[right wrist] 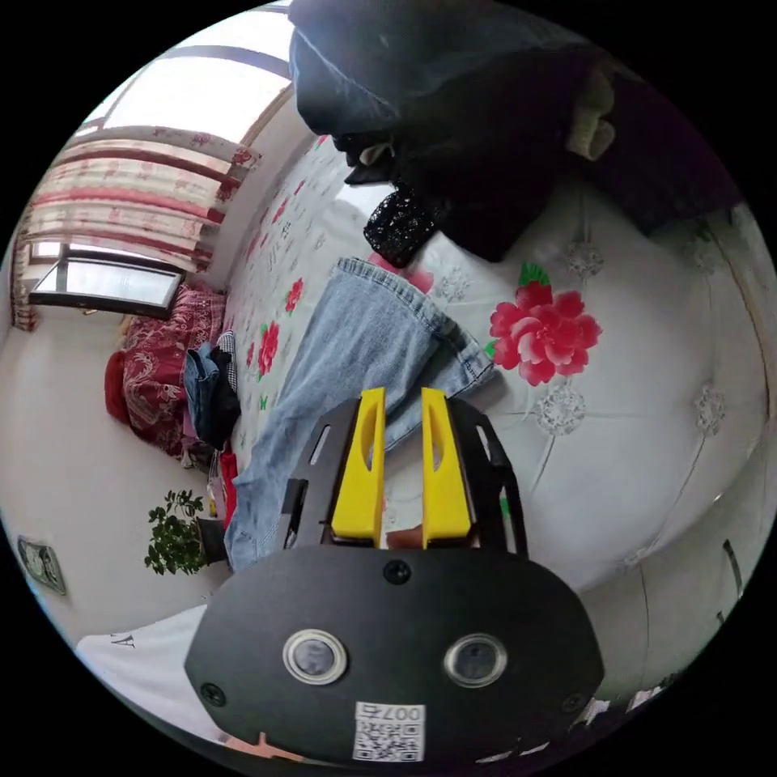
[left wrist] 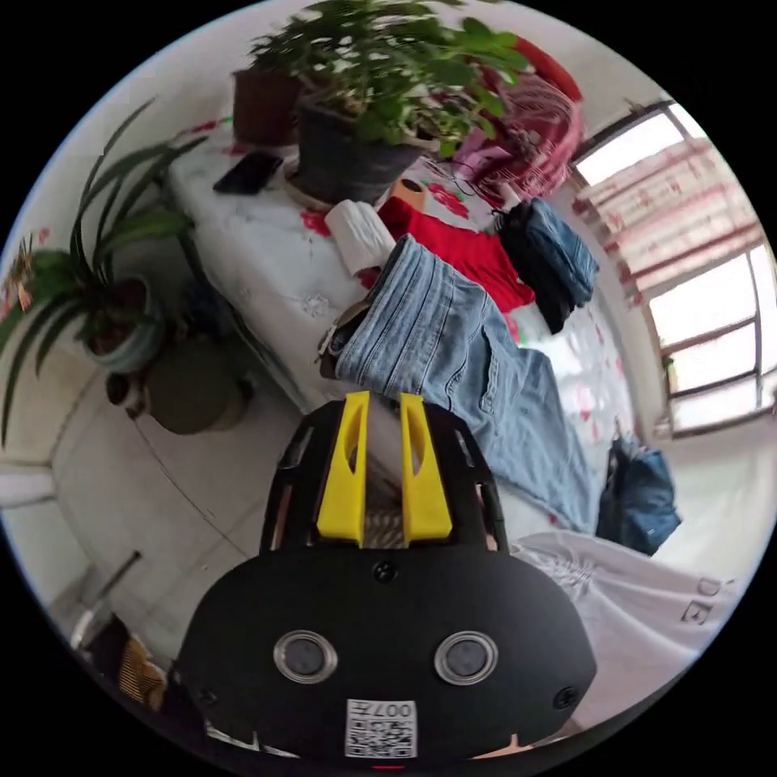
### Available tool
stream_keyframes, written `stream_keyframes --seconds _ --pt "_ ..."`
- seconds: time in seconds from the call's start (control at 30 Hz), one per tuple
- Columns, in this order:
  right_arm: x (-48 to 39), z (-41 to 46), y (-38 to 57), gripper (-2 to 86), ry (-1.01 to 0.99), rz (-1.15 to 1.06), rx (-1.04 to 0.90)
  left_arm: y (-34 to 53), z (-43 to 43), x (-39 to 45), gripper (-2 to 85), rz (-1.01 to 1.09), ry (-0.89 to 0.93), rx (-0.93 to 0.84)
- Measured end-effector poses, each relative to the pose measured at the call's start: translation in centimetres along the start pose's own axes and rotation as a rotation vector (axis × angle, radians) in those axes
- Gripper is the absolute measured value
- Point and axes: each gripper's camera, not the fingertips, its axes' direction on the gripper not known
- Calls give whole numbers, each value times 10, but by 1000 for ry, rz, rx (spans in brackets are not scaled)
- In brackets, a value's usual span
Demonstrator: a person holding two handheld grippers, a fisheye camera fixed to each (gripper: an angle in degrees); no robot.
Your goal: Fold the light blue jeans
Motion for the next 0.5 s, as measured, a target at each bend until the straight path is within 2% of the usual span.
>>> stream_keyframes --seconds 0.1,0.2,0.27,0.43,0.5 --pt "1 -10 4 64 -46 -12 41 -20 9 -20 76 -97 114 -4" --pt "-9 -7 -5 77 -24 -47 15 -45 18 -22 68 -108 97 -40" --pt "-14 0 -14 74 -2 -50 -13 -58 24 -25 23 -149 70 -92" --pt "-9 14 -27 33 83 22 -66 -80 -2 -2 -4 -16 34 -88" --pt "-9 12 -31 12 76 16 -70 -88 -30 9 -7 67 79 -30"
